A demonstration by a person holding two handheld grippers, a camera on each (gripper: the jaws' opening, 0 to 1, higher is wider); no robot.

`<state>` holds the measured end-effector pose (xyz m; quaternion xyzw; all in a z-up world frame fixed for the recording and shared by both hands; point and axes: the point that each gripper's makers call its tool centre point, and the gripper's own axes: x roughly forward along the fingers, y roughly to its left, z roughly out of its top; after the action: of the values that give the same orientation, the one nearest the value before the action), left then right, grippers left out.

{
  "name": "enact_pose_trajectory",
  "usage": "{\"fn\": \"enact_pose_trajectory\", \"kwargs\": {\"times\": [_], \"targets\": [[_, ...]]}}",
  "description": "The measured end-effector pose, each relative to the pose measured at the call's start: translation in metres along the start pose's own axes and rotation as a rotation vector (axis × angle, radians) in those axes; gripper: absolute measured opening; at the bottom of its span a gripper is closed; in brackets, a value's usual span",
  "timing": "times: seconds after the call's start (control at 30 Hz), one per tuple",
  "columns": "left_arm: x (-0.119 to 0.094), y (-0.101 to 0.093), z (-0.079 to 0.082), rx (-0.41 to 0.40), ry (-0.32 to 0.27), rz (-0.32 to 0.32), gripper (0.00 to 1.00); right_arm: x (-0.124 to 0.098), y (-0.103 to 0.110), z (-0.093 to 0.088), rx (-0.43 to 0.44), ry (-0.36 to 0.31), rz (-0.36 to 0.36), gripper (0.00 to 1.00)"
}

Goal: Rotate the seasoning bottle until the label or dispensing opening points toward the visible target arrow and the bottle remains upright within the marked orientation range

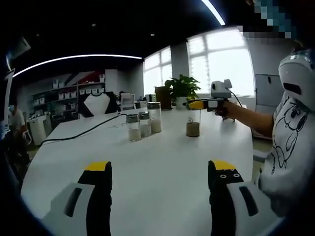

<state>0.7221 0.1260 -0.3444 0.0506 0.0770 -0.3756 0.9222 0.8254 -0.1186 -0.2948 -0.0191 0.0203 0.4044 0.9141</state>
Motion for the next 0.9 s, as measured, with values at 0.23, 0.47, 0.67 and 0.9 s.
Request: {"fn": "enact_pose_trajectory", "kwargs": {"times": [0.23,0.47,0.67,0.9], "targets": [[0.0,0.0,-0.003,0.001,0.004,0.0,0.84,0.002,0.003,-0.002,-0.001,-0.027,0.065,0.41],[0.001,-0.003,-0.002,0.003,-0.001,-0.018,0.81,0.004,0.007,-0.002,0.003,-0.055,0.157,0.41],[0.001,-0.006,0.003,0.035,-0.027,-0.031,0.82,0.004,0.008,-0.003,0.009,-0.074,0.229,0.41],[0.001,-0.009,0.005,0.038,-0.028,-0.042,0.83,0.003,0.007,-0.003,0.012,-0.076,0.306,0.41]]}}
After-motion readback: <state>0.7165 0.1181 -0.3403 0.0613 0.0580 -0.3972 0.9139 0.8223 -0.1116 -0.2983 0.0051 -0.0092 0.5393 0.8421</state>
